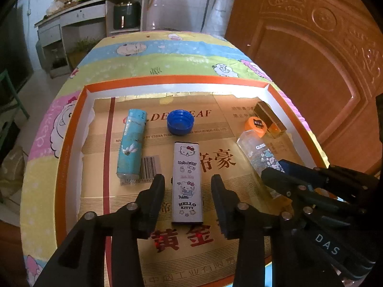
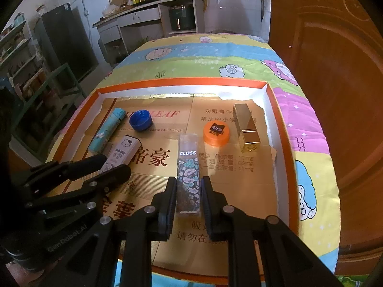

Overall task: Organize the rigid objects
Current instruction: 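Carry the Hello Kitty box and glitter tube over into the cardboard tray, then open both tools to release the box and tube in the tray, then lift both open tools out of the tray toward the black cap and white container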

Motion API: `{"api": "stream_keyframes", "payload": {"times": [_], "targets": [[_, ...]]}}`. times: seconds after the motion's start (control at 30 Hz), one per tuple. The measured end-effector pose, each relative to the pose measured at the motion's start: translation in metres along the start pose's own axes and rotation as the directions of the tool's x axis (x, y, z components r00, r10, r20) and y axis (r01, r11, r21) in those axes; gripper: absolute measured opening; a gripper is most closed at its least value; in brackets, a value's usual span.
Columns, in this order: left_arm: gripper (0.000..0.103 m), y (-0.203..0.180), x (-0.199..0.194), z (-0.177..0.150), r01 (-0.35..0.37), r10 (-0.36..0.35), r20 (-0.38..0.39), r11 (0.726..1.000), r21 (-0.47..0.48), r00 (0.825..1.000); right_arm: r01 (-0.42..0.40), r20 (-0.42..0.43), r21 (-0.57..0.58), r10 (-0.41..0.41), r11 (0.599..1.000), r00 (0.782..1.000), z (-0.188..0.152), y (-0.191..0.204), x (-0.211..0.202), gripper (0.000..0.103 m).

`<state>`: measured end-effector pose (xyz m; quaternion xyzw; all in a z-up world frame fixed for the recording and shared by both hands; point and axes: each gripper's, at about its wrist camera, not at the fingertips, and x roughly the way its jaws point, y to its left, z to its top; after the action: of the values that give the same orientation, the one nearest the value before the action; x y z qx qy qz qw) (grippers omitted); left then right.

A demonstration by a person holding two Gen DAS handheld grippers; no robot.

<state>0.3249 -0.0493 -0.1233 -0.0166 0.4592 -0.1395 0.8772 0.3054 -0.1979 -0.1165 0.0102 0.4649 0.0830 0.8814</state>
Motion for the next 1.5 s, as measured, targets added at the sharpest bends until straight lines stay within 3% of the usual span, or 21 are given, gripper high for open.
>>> {"api": "stream_keyframes", "payload": {"times": [0.77, 1.5], "targets": [[0.042, -0.009, -0.039, -0.004, -0.010, 0.009, 0.056, 1.000, 0.007, 0.998, 0.007, 0.041, -0.006, -0.006, 1.000, 0.999, -0.010, 0.004, -0.034, 0.021], [0.042, -0.016, -0.098, -0.040, -0.005, 0.004, 0.099, 1.000, 0.010, 0.995, -0.011, 0.071, -0.015, 0.012, 1.000, 0.997, -0.044, 0.017, -0.079, 0.021]]}}
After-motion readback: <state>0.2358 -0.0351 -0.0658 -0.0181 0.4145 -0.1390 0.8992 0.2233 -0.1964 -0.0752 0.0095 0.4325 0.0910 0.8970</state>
